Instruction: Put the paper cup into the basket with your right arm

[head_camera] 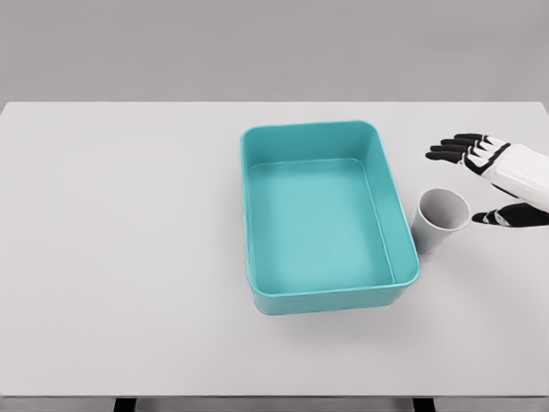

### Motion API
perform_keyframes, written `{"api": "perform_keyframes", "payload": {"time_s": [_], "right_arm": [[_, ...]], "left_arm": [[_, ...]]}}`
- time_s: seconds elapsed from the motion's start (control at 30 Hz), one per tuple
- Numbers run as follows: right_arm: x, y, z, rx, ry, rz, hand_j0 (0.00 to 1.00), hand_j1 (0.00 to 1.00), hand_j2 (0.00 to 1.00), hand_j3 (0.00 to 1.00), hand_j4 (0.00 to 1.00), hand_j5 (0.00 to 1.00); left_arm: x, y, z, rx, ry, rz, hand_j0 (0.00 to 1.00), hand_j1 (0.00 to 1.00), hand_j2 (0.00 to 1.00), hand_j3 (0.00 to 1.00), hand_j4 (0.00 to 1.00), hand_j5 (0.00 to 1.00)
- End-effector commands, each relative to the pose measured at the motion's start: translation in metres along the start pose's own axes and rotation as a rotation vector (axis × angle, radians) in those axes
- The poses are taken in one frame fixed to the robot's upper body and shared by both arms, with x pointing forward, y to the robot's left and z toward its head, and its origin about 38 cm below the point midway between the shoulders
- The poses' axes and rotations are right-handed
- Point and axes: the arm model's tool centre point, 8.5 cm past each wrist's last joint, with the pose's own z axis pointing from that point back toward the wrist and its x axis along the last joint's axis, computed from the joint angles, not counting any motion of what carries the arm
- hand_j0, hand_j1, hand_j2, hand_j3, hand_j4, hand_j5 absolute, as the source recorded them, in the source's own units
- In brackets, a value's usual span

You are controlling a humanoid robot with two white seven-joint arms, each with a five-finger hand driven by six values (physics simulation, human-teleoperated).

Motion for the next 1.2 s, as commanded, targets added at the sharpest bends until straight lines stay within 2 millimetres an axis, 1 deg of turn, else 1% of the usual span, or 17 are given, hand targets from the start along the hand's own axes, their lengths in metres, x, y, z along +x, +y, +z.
{"api": "perform_keyframes", "payload": {"time_s": [0.0,0.1,0.17,0.27,0.37,0.4,0.43,0.5,0.53,0.6,0.63,0.67,0.83,0.87,0.97,1.07,1.17], "right_arm": [[0.0,-0.002,0.001,-0.003,-0.003,-0.005,1.0,1.0,1.0,1.0,1.0,1.0],[0.0,-0.008,-0.002,-0.02,-0.002,0.012,1.0,1.0,1.0,1.0,1.0,1.0],[-0.003,-0.019,0.005,-0.048,0.019,0.033,1.0,1.0,1.0,1.0,1.0,1.0],[-0.004,-0.028,0.007,-0.077,0.018,0.036,1.0,1.0,1.0,1.0,1.0,1.0],[0.004,-0.028,0.012,-0.175,-0.103,-0.186,1.0,1.0,1.0,1.0,1.0,1.0],[0.008,-0.024,0.013,-0.157,-0.152,-0.259,1.0,1.0,1.0,1.0,1.0,1.0],[0.007,-0.029,0.015,-0.207,-0.164,-0.324,1.0,1.0,1.0,1.0,1.0,1.0],[-0.003,-0.033,0.016,-0.266,-0.132,-0.537,1.0,1.0,1.0,1.0,1.0,1.0],[-0.008,-0.033,0.016,-0.263,-0.098,-0.599,1.0,1.0,1.0,1.0,1.0,1.0],[-0.013,-0.03,0.015,-0.247,-0.048,-0.651,1.0,1.0,1.0,1.0,1.0,1.0],[-0.021,-0.027,0.015,-0.231,0.014,-0.737,1.0,1.0,1.0,1.0,1.0,1.0],[-0.034,-0.019,0.019,-0.228,0.076,-0.84,1.0,1.0,1.0,1.0,1.0,1.0],[-0.055,0.013,0.021,-0.179,0.195,-0.974,1.0,1.0,1.0,1.0,1.0,1.0],[-0.059,0.015,0.024,-0.183,0.207,-0.98,1.0,1.0,1.0,1.0,1.0,1.0],[-0.059,0.038,0.017,-0.131,0.223,-1.02,1.0,1.0,1.0,1.0,1.0,1.0],[-0.06,0.035,0.02,-0.126,0.23,-1.013,1.0,1.0,1.0,1.0,1.0,1.0],[-0.058,0.041,0.019,-0.119,0.228,-1.02,1.0,1.0,1.0,1.0,1.0,1.0]], "left_arm": [[0.0,0.0,0.0,-0.001,0.0,0.0,1.0,1.0,1.0,1.0,1.0,1.0],[0.0,0.0,0.0,0.0,0.0,0.0,1.0,1.0,1.0,1.0,1.0,1.0],[0.0,0.0,0.0,-0.001,0.0,0.001,1.0,1.0,1.0,1.0,1.0,1.0],[0.0,0.0,0.0,0.0,0.0,0.001,1.0,1.0,1.0,1.0,1.0,1.0],[0.0,0.0,0.0,-0.001,0.0,0.0,1.0,1.0,1.0,1.0,1.0,1.0],[0.0,0.0,0.0,0.0,0.0,0.0,1.0,1.0,1.0,1.0,1.0,1.0],[0.0,0.0,0.0,0.0,0.0,0.0,1.0,1.0,1.0,1.0,1.0,1.0],[0.0,0.0,0.0,0.0,0.0,0.001,1.0,1.0,1.0,1.0,1.0,1.0],[0.0,0.0,0.0,-0.001,0.0,0.0,1.0,1.0,1.0,1.0,1.0,1.0],[0.0,0.0,0.0,-0.001,0.0,0.001,1.0,1.0,1.0,1.0,1.0,1.0],[0.0,0.0,0.0,0.0,0.0,0.0,1.0,1.0,1.0,1.0,1.0,1.0],[0.0,0.0,0.0,-0.001,0.0,0.0,1.0,1.0,1.0,1.0,1.0,1.0],[0.0,0.0,0.0,0.0,0.001,0.0,1.0,1.0,1.0,1.0,1.0,1.0],[0.0,0.0,0.0,0.0,0.0,0.001,1.0,1.0,1.0,1.0,1.0,1.0],[0.0,0.0,0.0,0.0,0.0,0.0,1.0,1.0,1.0,1.0,1.0,1.0],[0.0,0.0,0.0,-0.001,0.0,0.001,1.0,1.0,1.0,1.0,1.0,1.0],[0.0,0.0,0.0,0.0,0.0,0.001,1.0,1.0,1.0,1.0,1.0,1.0]]}}
